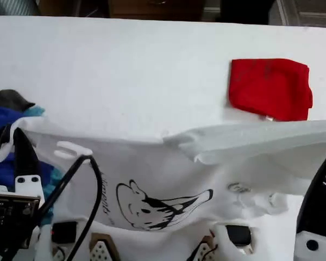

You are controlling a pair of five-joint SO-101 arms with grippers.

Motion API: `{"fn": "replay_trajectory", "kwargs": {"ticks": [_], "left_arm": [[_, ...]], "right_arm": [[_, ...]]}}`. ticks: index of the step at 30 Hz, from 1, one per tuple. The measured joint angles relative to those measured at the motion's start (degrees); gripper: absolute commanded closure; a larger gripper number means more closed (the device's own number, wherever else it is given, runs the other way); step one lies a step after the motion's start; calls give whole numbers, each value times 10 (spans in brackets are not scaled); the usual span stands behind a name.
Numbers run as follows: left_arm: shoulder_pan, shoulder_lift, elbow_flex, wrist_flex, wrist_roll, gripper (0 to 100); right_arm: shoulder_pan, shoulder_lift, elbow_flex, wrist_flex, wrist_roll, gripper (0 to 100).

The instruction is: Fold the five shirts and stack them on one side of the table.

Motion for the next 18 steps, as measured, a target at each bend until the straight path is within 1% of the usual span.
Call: {"fn": "replay_trajectory", "kwargs": {"ticks": [6, 9, 13, 18], "left_arm": [[0, 0, 1, 0, 0, 976], [0, 0, 29, 0, 0, 976], [0, 0, 133, -33, 0, 976], [0, 1, 285, -113, 0, 976]], "right_arm": [[0, 0, 0, 7, 0, 979], [4, -1, 30, 11, 0, 979], [4, 1, 128, 6, 0, 979], [4, 1, 294, -56, 0, 979]]}}
